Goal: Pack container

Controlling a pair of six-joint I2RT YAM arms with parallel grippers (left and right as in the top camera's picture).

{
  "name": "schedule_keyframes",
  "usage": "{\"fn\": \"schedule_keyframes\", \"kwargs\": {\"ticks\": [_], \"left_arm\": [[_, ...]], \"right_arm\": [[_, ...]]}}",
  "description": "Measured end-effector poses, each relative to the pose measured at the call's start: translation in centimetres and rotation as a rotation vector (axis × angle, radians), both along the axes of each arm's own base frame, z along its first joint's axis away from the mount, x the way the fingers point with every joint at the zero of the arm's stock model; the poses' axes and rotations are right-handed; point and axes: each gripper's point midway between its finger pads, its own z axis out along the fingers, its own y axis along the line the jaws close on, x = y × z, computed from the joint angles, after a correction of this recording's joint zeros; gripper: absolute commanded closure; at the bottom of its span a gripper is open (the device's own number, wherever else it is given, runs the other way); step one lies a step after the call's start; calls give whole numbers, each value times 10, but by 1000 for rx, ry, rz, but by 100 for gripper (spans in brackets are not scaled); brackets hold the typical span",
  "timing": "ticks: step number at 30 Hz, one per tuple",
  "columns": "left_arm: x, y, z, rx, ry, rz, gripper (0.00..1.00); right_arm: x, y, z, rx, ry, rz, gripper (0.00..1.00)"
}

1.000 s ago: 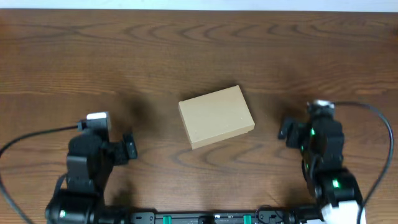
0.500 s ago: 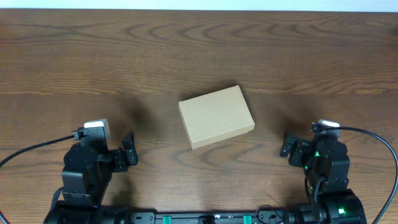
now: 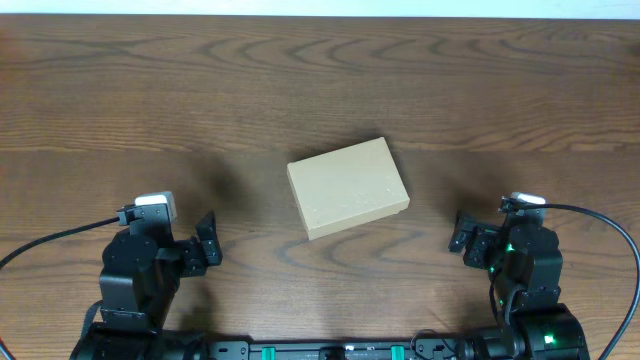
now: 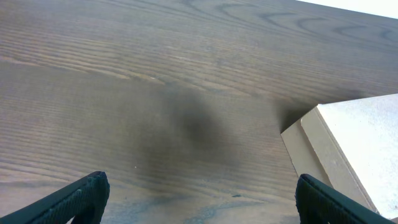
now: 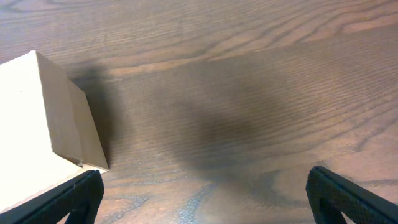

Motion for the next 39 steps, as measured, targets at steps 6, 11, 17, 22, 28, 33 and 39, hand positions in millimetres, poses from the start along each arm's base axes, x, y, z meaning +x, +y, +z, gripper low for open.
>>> {"fn": "schedule_keyframes", "kwargs": {"ticks": [6, 11, 17, 22, 28, 33, 39], "left_arm": [[0, 0, 0, 0, 0, 0, 5], [0, 0, 0, 0, 0, 0, 5], [0, 0, 0, 0, 0, 0, 5], [0, 0, 0, 0, 0, 0, 5], [0, 0, -1, 0, 2, 0, 5], [0, 0, 0, 0, 1, 0, 5], [0, 0, -1, 0, 2, 0, 5]], "right_arm": [[0, 0, 0, 0, 0, 0, 1], [0, 0, 0, 1, 0, 0, 1], [2, 0, 13, 5, -68, 0, 1], [10, 1, 65, 23, -346, 4, 1], [14, 8, 73, -33, -522, 76, 1], [19, 15, 48, -58, -530, 121, 1], [23, 19, 38, -122, -579, 171, 1]]}}
